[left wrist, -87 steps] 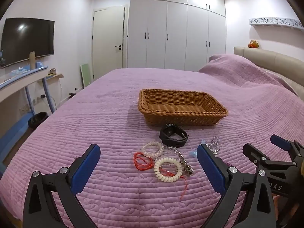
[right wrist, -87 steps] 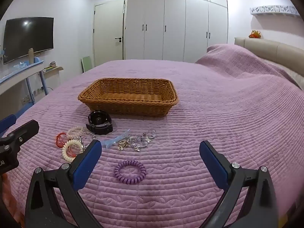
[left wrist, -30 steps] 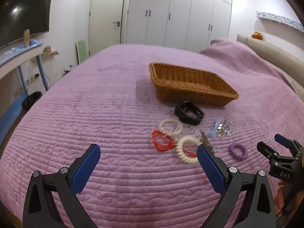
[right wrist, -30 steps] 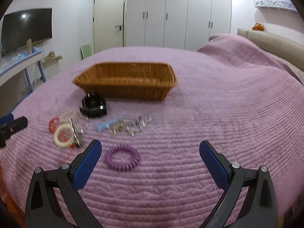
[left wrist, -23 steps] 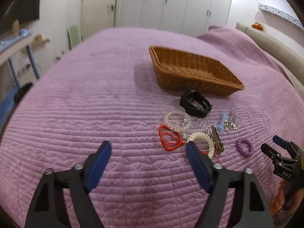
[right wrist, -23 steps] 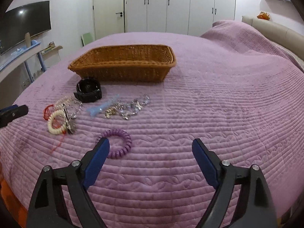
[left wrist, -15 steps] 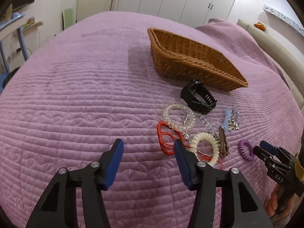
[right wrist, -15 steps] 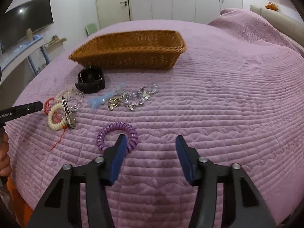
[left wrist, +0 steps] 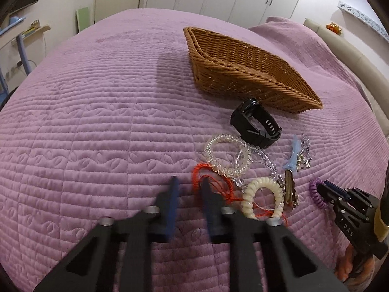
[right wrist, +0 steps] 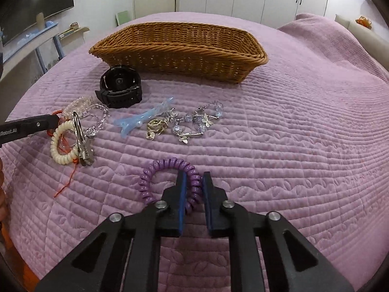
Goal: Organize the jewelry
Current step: 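Grasp the red coil hair tie with the left tool while the right tool grasps the purple coil, then carry both hair ties into the wicker basket and open both tools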
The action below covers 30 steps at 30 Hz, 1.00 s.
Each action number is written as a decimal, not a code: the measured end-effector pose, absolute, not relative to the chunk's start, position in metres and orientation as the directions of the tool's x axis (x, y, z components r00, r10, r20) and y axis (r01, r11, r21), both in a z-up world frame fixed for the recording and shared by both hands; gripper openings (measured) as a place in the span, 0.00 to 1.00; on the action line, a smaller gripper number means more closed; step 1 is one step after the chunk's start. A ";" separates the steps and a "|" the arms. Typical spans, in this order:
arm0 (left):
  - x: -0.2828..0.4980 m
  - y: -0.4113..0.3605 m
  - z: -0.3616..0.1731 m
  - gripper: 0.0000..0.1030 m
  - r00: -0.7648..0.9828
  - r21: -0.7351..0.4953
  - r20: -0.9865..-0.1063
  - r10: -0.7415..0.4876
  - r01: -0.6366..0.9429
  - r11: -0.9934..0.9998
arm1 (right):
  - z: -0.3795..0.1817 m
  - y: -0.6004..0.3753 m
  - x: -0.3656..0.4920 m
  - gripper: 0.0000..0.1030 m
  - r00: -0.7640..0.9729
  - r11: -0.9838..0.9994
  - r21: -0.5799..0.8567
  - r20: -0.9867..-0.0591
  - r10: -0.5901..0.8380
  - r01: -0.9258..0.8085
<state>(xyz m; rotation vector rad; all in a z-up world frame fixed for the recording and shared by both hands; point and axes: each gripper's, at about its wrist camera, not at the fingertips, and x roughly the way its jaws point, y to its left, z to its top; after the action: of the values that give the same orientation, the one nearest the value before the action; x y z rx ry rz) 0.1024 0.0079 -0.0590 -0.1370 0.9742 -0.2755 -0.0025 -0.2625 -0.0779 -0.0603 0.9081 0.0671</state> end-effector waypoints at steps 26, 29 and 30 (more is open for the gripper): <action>0.056 -0.007 0.063 0.04 0.685 -0.266 -0.554 -0.473 0.393 0.880 | 0.008 -0.272 -0.022 0.13 0.763 0.993 0.001 -0.640 0.090 -0.116; 0.072 -0.016 0.080 0.04 0.702 -0.252 -0.530 -0.475 0.405 0.879 | 0.025 -0.270 -0.006 0.13 0.790 0.995 -0.026 -0.609 0.064 -0.101; 0.080 -0.019 0.087 0.04 0.710 -0.247 -0.519 -0.476 0.408 0.879 | 0.030 -0.270 0.000 0.13 0.798 0.995 -0.039 -0.601 0.049 -0.091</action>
<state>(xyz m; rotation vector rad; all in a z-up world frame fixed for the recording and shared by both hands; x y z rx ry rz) 0.0803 -0.0192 0.0868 -0.1175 0.6077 -0.4918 0.0001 -0.2702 0.0301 -0.0675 0.6427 0.0752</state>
